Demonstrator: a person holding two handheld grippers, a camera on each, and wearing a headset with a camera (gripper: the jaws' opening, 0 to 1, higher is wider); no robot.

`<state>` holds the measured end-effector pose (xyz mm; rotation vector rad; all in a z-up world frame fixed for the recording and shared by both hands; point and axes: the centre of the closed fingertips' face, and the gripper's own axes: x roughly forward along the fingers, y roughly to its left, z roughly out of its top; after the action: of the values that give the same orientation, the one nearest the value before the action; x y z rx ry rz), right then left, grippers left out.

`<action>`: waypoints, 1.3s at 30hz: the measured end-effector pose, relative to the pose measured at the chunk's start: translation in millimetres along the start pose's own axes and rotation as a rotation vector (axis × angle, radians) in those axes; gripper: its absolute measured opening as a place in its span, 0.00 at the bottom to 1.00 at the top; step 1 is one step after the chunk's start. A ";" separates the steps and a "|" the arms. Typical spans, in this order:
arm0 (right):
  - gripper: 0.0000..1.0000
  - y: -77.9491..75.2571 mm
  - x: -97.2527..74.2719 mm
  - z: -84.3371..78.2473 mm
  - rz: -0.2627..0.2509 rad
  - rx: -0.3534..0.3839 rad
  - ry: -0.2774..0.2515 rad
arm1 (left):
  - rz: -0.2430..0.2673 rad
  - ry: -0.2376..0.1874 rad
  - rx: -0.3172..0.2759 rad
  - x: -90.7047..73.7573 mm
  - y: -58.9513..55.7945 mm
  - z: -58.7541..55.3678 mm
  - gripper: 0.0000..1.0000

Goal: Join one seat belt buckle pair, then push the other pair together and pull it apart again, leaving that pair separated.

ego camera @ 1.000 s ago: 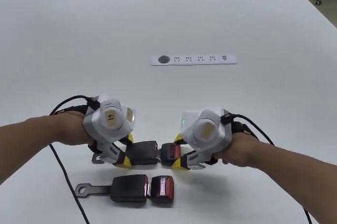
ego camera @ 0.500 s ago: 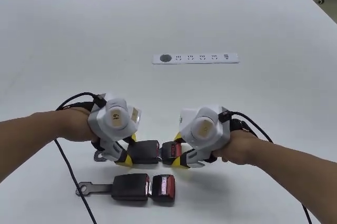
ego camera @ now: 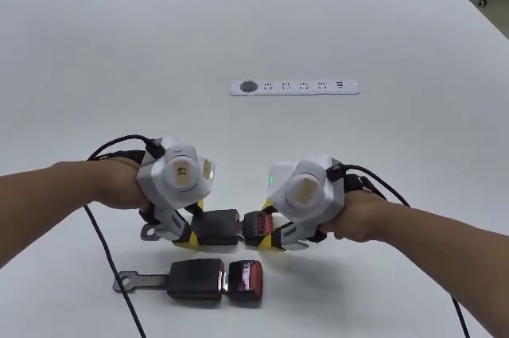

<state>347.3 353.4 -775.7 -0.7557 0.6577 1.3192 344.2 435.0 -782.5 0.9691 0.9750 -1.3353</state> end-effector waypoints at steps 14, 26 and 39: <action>0.29 -0.2 -9.2 -11.0 0.004 0.010 -0.001 | 0.009 -0.002 -0.012 -2.8 -3.8 1.7 0.31; 0.29 -1.7 -17.0 -21.8 0.020 0.001 0.039 | 0.007 -0.012 -0.017 -0.8 -1.4 -1.4 0.31; 0.30 -6.5 -30.8 -42.1 0.027 0.005 0.089 | 0.005 -0.013 -0.023 -1.8 -3.5 -0.5 0.32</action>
<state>349.4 300.8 -776.1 -0.8079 0.7443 1.3133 340.7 436.1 -780.9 0.9441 0.9757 -1.3224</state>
